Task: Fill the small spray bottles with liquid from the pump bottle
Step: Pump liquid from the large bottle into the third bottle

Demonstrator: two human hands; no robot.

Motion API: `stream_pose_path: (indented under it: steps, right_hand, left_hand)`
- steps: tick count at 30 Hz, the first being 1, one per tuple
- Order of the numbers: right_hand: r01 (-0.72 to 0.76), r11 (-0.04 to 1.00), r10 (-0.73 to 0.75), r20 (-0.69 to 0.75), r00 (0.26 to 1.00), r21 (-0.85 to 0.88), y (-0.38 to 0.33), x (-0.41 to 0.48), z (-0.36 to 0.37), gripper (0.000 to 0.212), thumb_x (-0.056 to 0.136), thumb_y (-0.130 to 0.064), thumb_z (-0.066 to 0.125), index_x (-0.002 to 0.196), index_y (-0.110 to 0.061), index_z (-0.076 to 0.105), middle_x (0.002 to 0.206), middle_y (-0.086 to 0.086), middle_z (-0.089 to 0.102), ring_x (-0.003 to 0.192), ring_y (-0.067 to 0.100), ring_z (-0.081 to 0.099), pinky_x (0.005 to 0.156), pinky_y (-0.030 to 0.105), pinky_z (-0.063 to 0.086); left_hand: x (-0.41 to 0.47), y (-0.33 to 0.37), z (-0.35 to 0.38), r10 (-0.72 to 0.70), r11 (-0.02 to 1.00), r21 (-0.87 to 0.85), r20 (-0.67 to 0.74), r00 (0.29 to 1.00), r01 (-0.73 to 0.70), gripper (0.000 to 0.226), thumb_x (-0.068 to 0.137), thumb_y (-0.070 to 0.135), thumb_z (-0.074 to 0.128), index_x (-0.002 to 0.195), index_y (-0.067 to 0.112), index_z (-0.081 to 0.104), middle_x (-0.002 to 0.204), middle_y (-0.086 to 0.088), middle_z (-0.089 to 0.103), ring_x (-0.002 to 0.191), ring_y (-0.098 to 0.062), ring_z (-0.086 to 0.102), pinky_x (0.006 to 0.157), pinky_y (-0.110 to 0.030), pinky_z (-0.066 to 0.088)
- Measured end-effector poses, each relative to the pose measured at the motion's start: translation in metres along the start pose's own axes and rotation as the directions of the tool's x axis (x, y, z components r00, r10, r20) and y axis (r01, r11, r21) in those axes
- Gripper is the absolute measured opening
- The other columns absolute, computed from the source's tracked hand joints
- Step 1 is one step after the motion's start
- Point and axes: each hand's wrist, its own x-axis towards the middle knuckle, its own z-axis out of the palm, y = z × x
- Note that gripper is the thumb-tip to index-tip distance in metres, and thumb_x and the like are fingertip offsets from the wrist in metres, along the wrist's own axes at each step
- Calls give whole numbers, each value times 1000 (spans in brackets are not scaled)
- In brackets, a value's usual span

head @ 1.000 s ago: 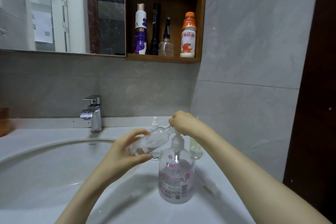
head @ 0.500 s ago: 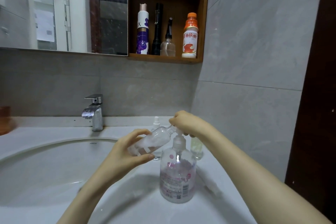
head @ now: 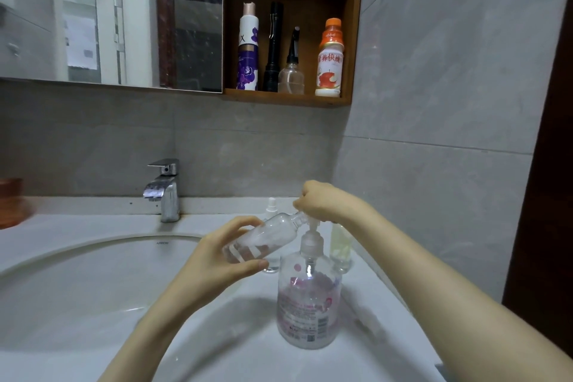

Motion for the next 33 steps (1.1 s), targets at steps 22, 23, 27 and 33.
stream_pose_path:
  steps: [22,23,27,33]
  right_hand:
    - [24,999,-24,-1,1000,45,8,4,17,16,92,-1,37,79,-7,45,91,12,46,80,26,41,48,24,27]
    - [11,999,-11,-5,1000,50,9,5,17,21,91,-1,38,72,-9,41,89,12,45,79,27,41,48,26,27]
    - [9,999,-8,-29,1000,42,6,3,9,27,90,-4,36,66,-15,29,78,6,36,72,27,40,50,28,27]
    - [11,1000,-11,-5,1000,17,2,2,5,33,92,4,34,63,-11,28,69,6,32,56,19,29,44,23,24]
  left_hand:
    - [1,-5,1,22,1000,-6,8,1000,-22,43,60,19,76,93,40,60,95,13,67,74,2,61,65,-8,45]
    - [1,-6,1,21,1000,-13,3,1000,-21,43,59,19,76,93,41,60,95,14,67,75,2,61,65,-8,45]
    - [-2,-3,4,18,1000,-22,-3,1000,-18,42,61,17,75,92,41,60,96,11,67,77,5,62,67,-6,44]
    - [1,1,1,28,1000,-4,-11,1000,-29,46,60,20,75,96,43,59,95,18,67,83,5,62,68,-5,44]
